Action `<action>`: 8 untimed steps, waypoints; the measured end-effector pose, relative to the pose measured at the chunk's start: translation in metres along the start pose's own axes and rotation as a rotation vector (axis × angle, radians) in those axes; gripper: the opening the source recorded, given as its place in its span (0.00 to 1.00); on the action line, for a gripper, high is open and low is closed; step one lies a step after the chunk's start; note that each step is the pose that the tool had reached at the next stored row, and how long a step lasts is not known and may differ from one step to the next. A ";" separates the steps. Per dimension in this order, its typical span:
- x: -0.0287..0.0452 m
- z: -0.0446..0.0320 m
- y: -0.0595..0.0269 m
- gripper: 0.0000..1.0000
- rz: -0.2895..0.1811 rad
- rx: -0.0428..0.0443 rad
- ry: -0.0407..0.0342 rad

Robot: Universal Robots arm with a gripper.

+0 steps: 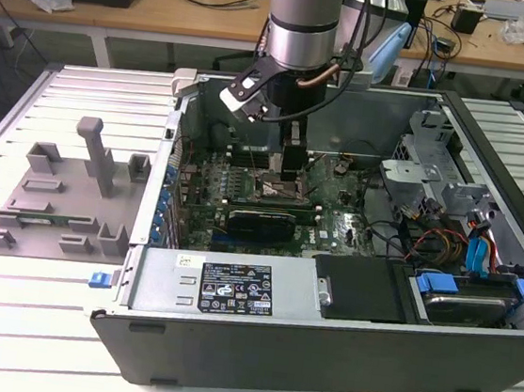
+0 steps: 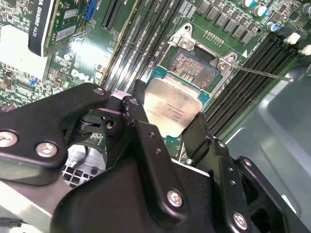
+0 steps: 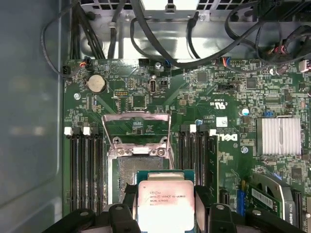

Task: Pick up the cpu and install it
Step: 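Place the cpu into insertion slot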

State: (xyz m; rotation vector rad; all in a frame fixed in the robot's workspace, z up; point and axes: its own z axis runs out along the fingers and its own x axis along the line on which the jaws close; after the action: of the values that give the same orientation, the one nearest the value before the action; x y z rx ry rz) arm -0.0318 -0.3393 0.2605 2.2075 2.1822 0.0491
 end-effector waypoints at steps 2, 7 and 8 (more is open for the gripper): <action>0.0004 0.0016 -0.0001 0.55 0.001 0.0001 -0.0003; 0.0029 0.0049 -0.0003 0.55 0.002 0.0000 -0.0001; 0.0037 0.0066 -0.0004 0.55 0.002 0.0001 -0.0002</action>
State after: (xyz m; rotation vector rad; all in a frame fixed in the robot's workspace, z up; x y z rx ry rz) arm -0.0318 -0.3356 0.2539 2.2092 2.1803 0.0488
